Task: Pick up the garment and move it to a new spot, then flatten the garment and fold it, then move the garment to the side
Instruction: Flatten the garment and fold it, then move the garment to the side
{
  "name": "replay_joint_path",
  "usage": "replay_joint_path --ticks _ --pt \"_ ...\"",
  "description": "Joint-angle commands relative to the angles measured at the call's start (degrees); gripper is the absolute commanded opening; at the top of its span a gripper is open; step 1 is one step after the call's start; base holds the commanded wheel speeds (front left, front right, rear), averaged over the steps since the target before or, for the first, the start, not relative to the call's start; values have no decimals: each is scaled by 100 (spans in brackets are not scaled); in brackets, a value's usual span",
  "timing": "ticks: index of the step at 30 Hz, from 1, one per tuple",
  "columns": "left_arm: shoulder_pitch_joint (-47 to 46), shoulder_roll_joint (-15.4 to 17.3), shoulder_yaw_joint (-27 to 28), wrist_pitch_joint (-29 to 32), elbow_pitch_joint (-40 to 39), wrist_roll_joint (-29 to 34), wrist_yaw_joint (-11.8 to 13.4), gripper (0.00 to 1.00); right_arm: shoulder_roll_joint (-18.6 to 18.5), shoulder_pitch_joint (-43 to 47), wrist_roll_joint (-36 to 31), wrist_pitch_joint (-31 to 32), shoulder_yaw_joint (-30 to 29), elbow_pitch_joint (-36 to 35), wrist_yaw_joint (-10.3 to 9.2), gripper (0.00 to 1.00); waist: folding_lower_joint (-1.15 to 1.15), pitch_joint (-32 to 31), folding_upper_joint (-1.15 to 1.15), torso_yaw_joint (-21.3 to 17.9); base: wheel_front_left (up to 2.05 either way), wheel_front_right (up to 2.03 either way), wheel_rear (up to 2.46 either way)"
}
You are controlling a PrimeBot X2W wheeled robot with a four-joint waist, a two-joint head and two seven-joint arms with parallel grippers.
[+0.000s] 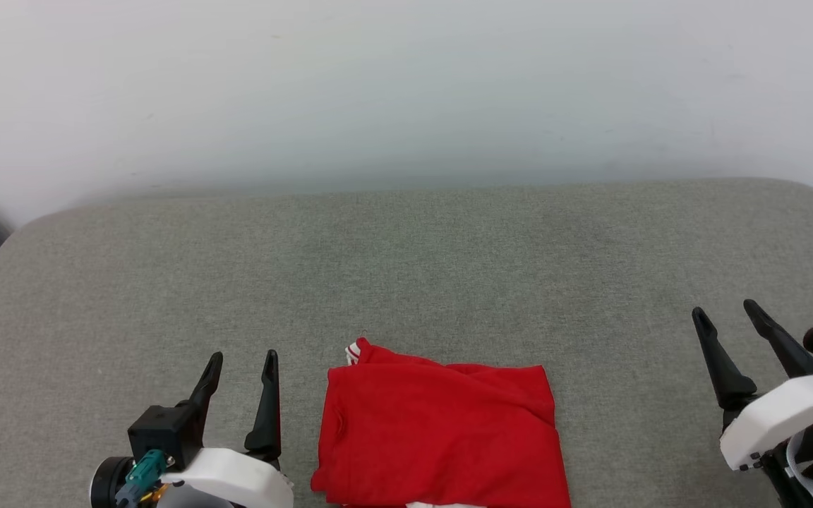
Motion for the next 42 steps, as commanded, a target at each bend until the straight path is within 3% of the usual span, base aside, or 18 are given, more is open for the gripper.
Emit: replay_joint_path --ticks 1,11,19,26,31,36,39,42 --pt "67 41 25 -20 -5 9 37 100 131 145 -80 -74 -116 -180 -1 100 0 -3 0 -18 0 0 0" --pt "156 142 153 -75 12 60 179 100 999 1126 -655 -131 -691 -1398 -2 100 0 -24 0 -27 0 0 0" --pt "161 151 153 -97 -14 76 215 100 1176 1281 -709 56 -790 -1670 -2 100 0 -29 0 18 0 0 0" --pt "183 173 178 -111 -5 87 248 100 1139 1283 -303 460 -1097 -1503 -2 100 0 -34 0 40 0 0 0" --pt "195 144 264 -149 -47 99 270 100 888 1146 370 1471 -1602 -1049 -1 100 0 -9 0 98 0 0 0" --pt "175 91 325 -171 -89 140 242 100 534 980 1004 3078 -1936 -486 -1 100 0 53 0 256 0 0 0" --pt "130 56 337 -184 -103 187 206 100 507 905 1289 4086 -2118 -213 -1 100 0 113 0 395 0 0 0" --pt "59 25 356 -192 -130 233 152 100 779 704 1661 4812 -2224 -83 -1 100 0 212 0 551 0 0 0"
